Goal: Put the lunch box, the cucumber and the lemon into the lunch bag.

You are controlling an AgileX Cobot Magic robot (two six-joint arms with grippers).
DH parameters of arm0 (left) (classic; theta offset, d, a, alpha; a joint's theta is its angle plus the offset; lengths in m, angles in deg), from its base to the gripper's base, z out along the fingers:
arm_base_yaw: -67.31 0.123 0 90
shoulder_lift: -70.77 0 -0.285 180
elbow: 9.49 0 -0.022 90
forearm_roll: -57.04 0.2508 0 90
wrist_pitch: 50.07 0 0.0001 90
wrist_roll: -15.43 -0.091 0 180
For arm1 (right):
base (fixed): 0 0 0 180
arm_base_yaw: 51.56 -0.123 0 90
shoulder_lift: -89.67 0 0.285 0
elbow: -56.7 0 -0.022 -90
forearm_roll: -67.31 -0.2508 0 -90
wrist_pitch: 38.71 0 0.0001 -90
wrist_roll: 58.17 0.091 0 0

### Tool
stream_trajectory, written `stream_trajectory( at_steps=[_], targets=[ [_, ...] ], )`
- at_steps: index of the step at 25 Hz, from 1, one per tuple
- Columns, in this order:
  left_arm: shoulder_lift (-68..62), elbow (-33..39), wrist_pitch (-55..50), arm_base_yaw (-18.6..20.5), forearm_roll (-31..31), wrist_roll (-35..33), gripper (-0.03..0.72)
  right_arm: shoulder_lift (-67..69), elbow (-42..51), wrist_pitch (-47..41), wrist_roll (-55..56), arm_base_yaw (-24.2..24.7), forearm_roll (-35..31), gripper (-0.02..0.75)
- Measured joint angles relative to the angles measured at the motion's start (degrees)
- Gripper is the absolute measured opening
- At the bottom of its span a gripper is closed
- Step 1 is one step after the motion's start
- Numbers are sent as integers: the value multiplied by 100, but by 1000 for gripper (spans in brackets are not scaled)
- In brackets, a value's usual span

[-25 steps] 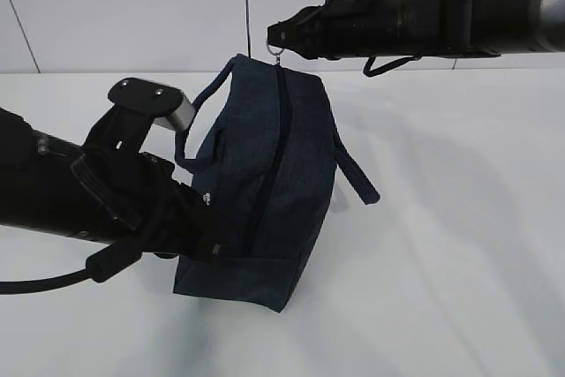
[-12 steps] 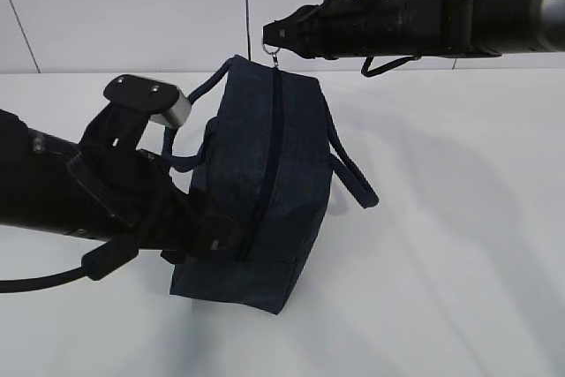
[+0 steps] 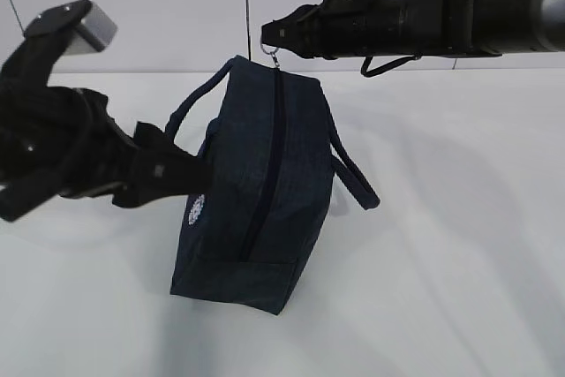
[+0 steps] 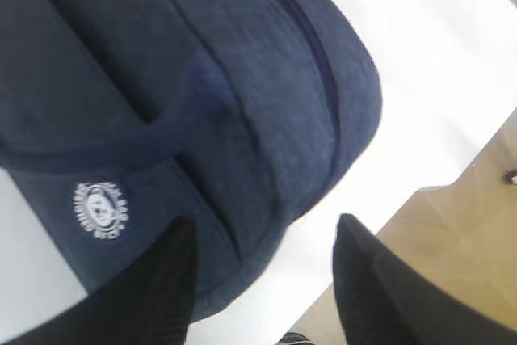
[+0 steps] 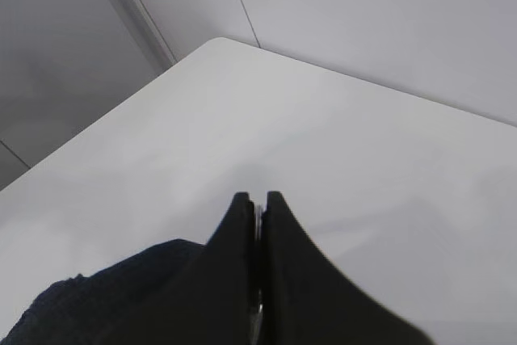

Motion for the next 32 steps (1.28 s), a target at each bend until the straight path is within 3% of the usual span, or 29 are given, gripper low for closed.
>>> stream_trajectory(
  at_steps=[5,10,19,23,32],
  targets=[
    [-122,-897,-963,703,920,787,381,0,0,-58,14,0,13,6],
    [-711,-2362,-1981,773,1923,1622,377,0,0,-80,26,0,21,6],
    [-2204,-4431,-3444,773,2338,2228,377,0,0,-92,26,0,21,6],
    [-2585,-4794,-3658,763,2374,2394,377,0,0,-92,40,0,25,6],
    [-3055,-4858,-3600,437,2451,2665,377,0,0,-106,44,0,25,6]
  ],
)
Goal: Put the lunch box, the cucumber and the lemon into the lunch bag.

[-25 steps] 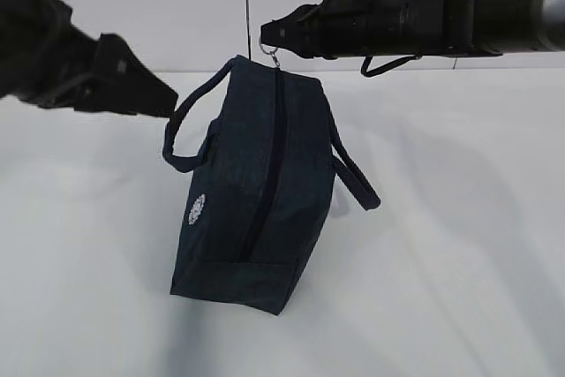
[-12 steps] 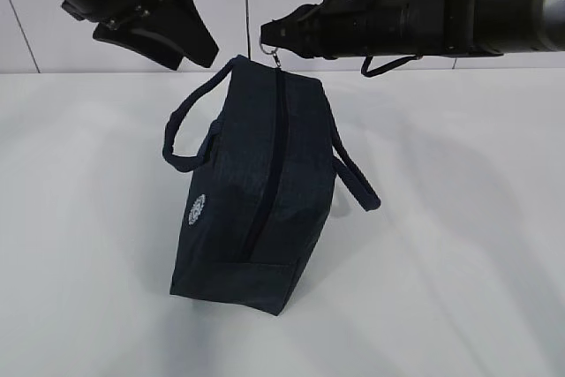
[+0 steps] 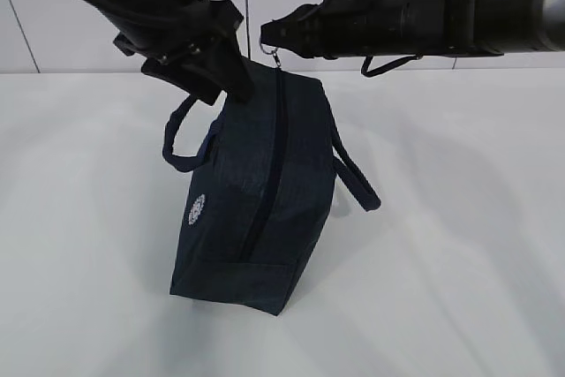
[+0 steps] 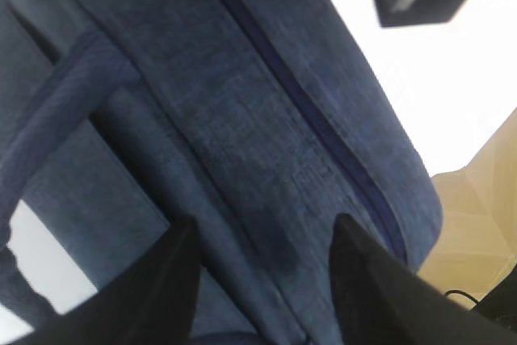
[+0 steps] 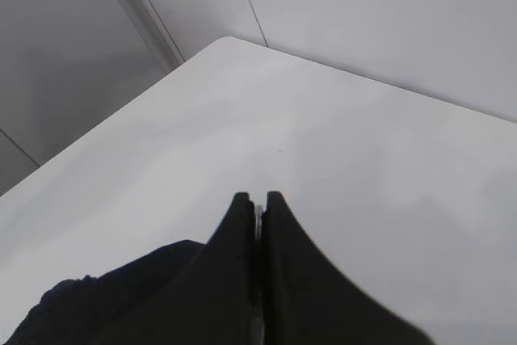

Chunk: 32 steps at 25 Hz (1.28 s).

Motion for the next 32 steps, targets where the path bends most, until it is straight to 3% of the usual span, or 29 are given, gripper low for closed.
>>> stream_trajectory(
  at_steps=[8,11,14,16,32],
  targets=[
    [-294,-13,102,-58,209,248,356,0,0,-11,9,0,0,6],
    [-304,-13,172,-58,304,287,227,0,0,-11,9,0,0,6],
    [-318,-13,201,-58,348,201,38,0,0,-11,9,0,0,6],
    [-330,-13,201,-58,389,142,2,0,0,-19,9,0,0,6],
    [-367,-718,-777,-58,775,-130,-8,0,-167,-58,23,116,51,6]
  ],
)
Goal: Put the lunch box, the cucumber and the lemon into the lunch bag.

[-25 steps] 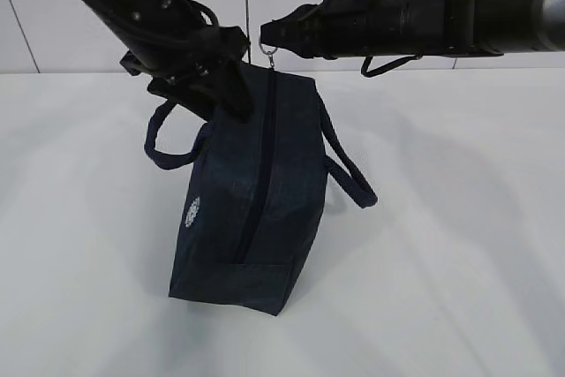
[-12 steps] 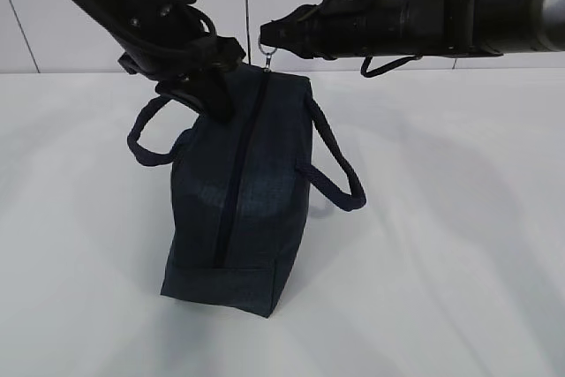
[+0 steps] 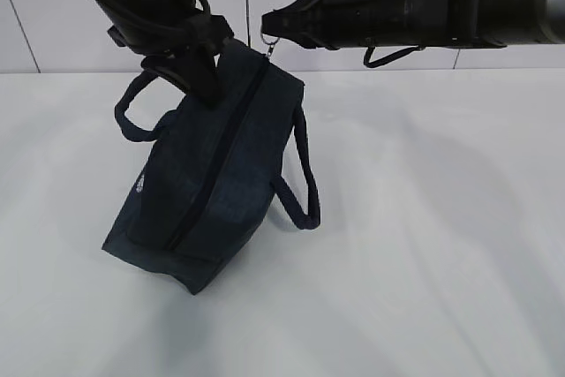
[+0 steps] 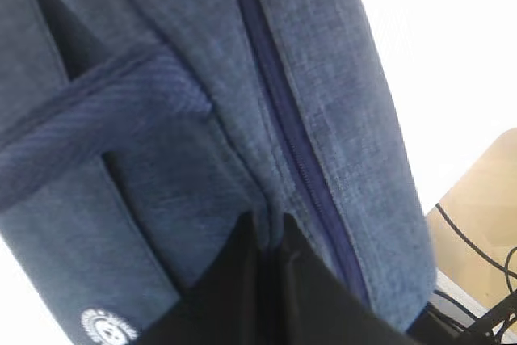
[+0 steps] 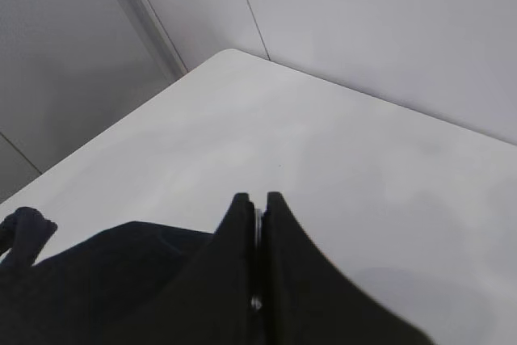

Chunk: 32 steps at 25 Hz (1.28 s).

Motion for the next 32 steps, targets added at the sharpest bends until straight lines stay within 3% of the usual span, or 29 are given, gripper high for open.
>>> stream_trajectory(
  at_steps=[13,22,32],
  targets=[
    [303,1,10,-13,-19,0,-8,0,-12,-83,41,246,43,7],
    [586,1,-33,-390,16,13,-8,0,-12,-49,54,255,32,6],
    [913,1,-85,-471,-131,55,-8,0,-21,25,54,314,22,7]
  ],
)
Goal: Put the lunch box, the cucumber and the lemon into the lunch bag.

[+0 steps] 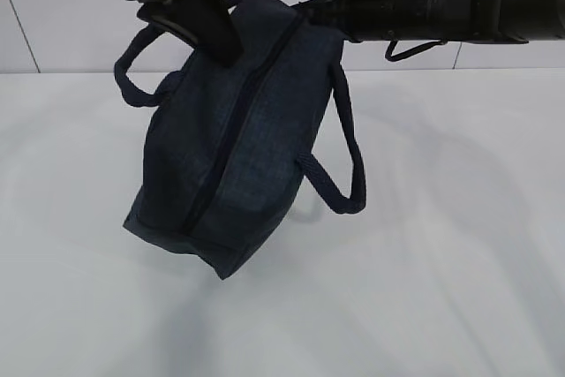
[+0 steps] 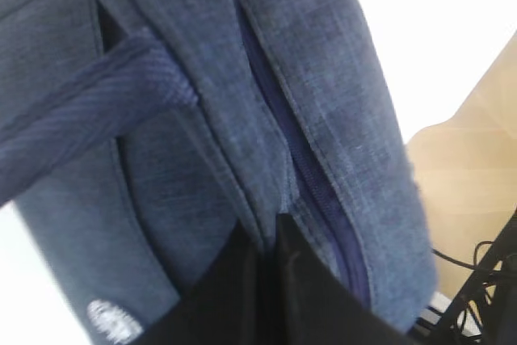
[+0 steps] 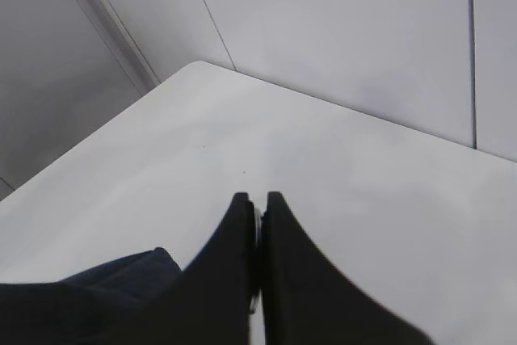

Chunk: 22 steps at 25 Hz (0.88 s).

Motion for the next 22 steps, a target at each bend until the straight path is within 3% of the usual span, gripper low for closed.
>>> stream_trajectory(
  at_steps=[22],
  targets=[
    [172,0,-31,-9,-191,22,-8,0,-12,-193,14,45,-145,7]
  ],
)
